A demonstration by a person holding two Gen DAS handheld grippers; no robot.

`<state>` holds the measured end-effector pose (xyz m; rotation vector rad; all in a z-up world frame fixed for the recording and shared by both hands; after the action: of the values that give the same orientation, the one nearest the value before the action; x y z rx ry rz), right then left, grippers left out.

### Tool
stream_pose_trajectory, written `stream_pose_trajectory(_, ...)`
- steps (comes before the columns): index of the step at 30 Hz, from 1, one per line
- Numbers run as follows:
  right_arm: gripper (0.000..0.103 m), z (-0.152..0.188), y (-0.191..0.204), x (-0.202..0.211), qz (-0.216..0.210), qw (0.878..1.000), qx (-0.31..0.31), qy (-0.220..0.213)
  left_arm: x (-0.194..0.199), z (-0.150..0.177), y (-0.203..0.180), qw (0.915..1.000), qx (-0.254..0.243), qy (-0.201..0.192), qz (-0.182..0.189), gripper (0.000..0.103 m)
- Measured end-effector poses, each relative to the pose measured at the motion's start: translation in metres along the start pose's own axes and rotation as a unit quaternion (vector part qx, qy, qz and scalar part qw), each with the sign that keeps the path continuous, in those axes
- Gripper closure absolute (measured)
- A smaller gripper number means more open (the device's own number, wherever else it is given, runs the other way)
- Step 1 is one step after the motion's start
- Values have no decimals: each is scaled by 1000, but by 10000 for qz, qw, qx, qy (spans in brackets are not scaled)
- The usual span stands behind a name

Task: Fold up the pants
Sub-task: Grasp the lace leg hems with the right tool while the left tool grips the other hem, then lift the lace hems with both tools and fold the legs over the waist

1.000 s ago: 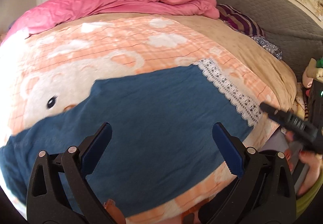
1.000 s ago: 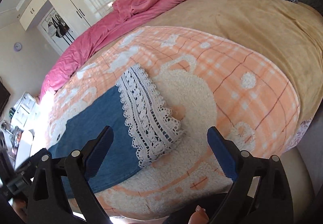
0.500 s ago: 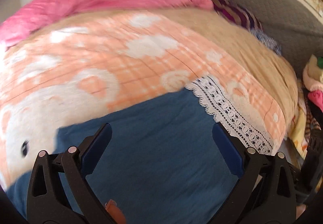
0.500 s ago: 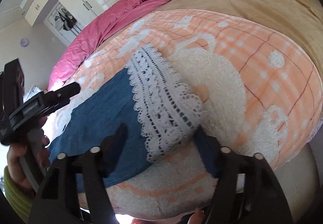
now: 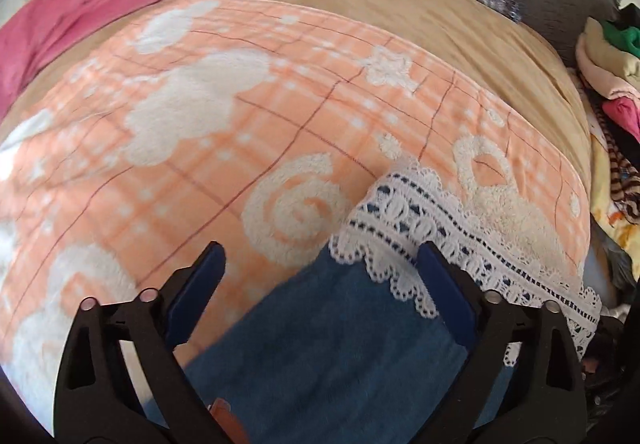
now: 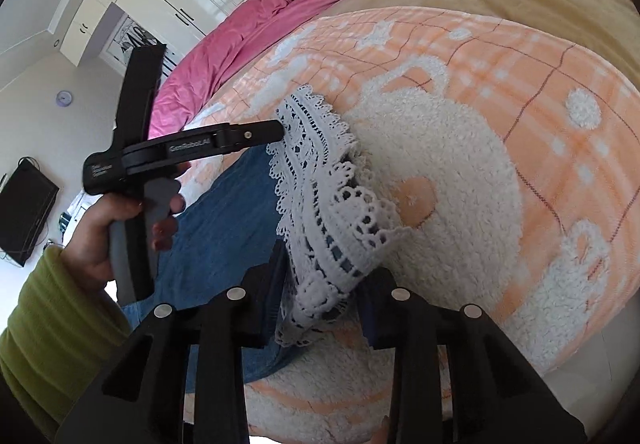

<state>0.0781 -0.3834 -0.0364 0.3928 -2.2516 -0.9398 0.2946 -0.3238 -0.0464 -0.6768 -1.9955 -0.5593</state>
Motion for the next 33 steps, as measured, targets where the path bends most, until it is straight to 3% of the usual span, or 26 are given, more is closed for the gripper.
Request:
stream_pose_trajectory(3, 72, -1, -1, 0, -35, 10000, -21, 6, -10, -2, -3, 9990, -27, 67, 434, 28)
stream_pose_trajectory(10, 72, -3, 0, -8, 9, 10000, 34, -62, -18, -2, -10, 9941, 4, 1, 1080, 32)
stream_pose_trajectory(13, 72, -4, 4, -13, -23, 9999, 105, -64, -15, -1, -18, 9904, 41, -31, 1378, 52)
stream_pose_trajectory(17, 78, -4, 6, -15, -96, 9998, 171, -72, -14, 1, -26, 9926, 27, 4, 1211, 60)
stream_pose_trajectory(19, 79, -4, 9, -15, -109, 9996, 216, -108, -10, 1, -26, 9937, 76, -42, 1114, 79)
stream_pose_trajectory(25, 84, -7, 26, -10, -709, 9953, 511, -415, 11, 5, -14, 9920, 259, -267, 1210, 85)
stream_pose_trajectory(29, 84, -2, 52, -8, -1085, 9874, 1044, -485, 40, 11, 7, 9835, 660, -706, 1528, 85)
stream_pose_trajectory(33, 84, 7, 80, -8, -1322, 9775, 1585, -430, 74, 30, 40, 9760, 1086, -1001, 1601, 85)
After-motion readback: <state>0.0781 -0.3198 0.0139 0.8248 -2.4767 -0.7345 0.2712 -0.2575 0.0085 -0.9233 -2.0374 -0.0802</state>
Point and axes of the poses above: each gripper's, at about its wrist camera, not at the fingertips, and x roughly against the way its jaws point, y to its left, z to its underside, the point moved 4 cm from there along -x, roughly the way its jaws point, and after that the axes turned 15 degrees about -z, right-handed, at the moved point
